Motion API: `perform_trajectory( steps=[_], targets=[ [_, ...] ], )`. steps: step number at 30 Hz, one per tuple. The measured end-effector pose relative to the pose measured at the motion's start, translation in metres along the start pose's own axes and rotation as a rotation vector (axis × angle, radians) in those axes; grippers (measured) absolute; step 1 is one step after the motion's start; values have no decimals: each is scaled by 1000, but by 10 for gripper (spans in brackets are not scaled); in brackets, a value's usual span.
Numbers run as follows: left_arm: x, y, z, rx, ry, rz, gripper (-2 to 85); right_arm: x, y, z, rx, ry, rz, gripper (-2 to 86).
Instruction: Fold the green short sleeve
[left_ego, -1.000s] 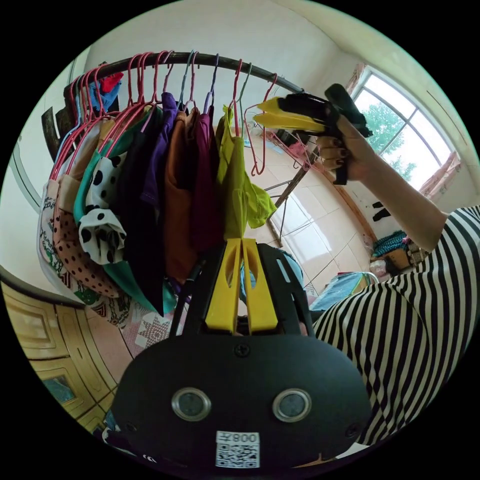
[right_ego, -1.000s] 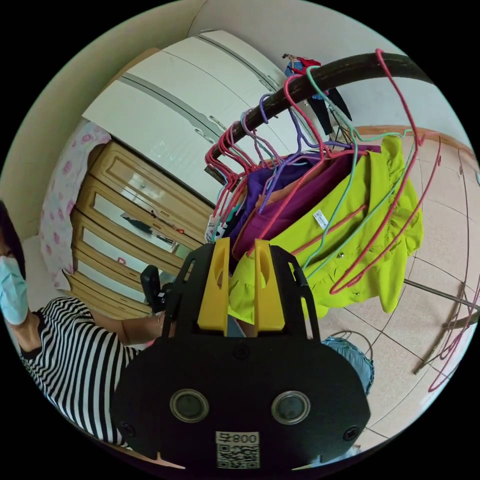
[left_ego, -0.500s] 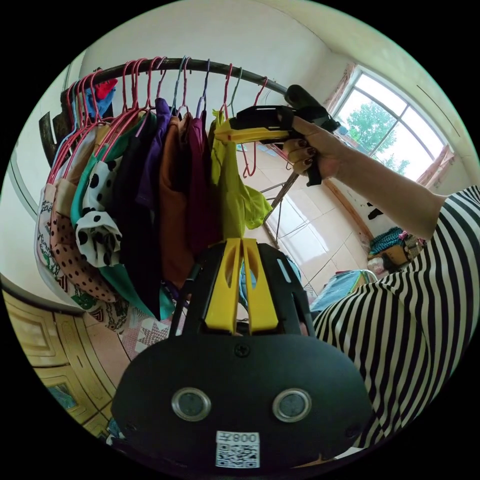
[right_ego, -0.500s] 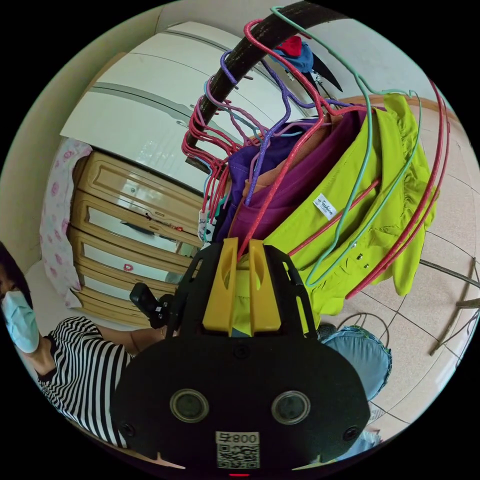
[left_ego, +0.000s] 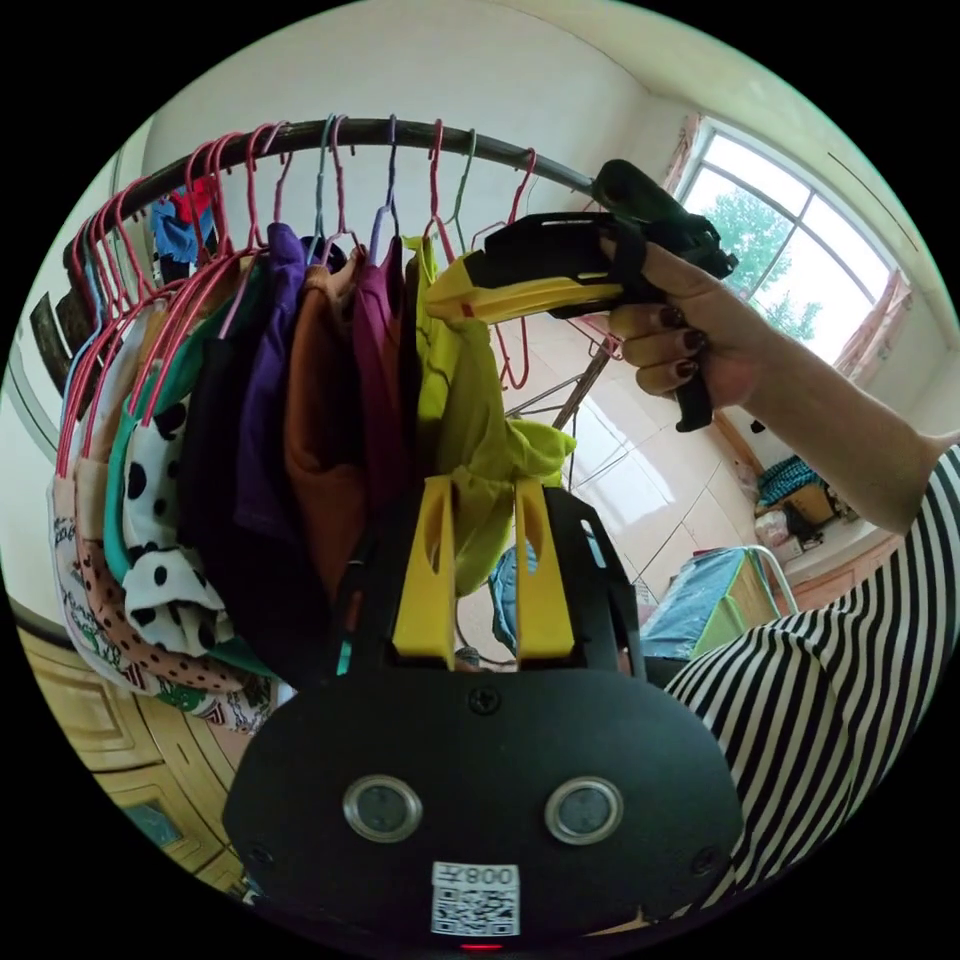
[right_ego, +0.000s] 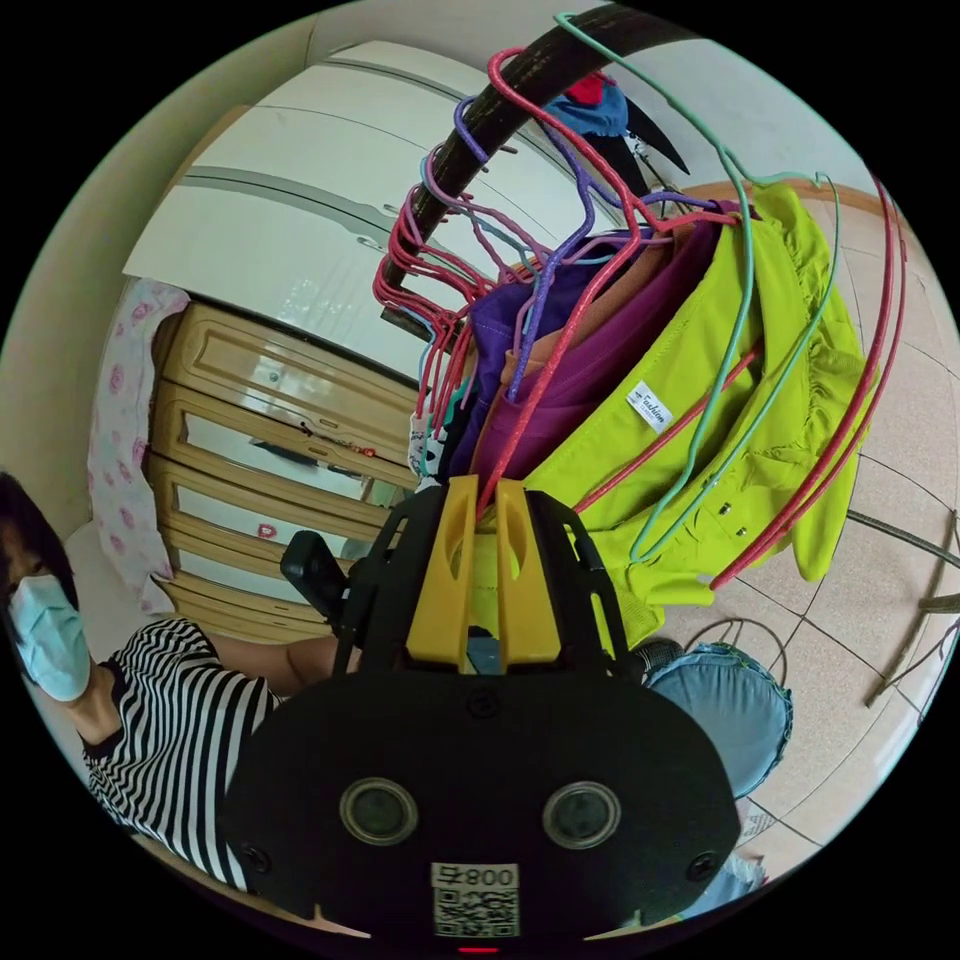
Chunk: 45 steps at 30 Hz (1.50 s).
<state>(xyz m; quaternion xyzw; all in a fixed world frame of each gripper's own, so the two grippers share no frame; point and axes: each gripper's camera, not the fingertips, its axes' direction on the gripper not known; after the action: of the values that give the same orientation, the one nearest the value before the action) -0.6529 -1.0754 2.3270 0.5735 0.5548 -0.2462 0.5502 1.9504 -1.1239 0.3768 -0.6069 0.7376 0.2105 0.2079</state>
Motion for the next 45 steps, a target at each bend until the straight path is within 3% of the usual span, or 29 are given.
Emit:
perform_trajectory(
  steps=[13, 21, 38, 45],
  targets=[
    [3, 25, 7, -43, 3, 9, 23, 6, -4, 2, -23, -8, 2, 26],
    [-7, 47, 12, -38, 55, -47, 20, -11, -3, -14, -25, -147, -44, 32],
    [-36, -24, 85, 42, 125, 13, 21, -39, 4, -48, 16, -191, -21, 52],
    [-63, -44, 134, -84, 153, 21, 21, -51, 10, -60, 53, -192, -16, 43]
  ],
)
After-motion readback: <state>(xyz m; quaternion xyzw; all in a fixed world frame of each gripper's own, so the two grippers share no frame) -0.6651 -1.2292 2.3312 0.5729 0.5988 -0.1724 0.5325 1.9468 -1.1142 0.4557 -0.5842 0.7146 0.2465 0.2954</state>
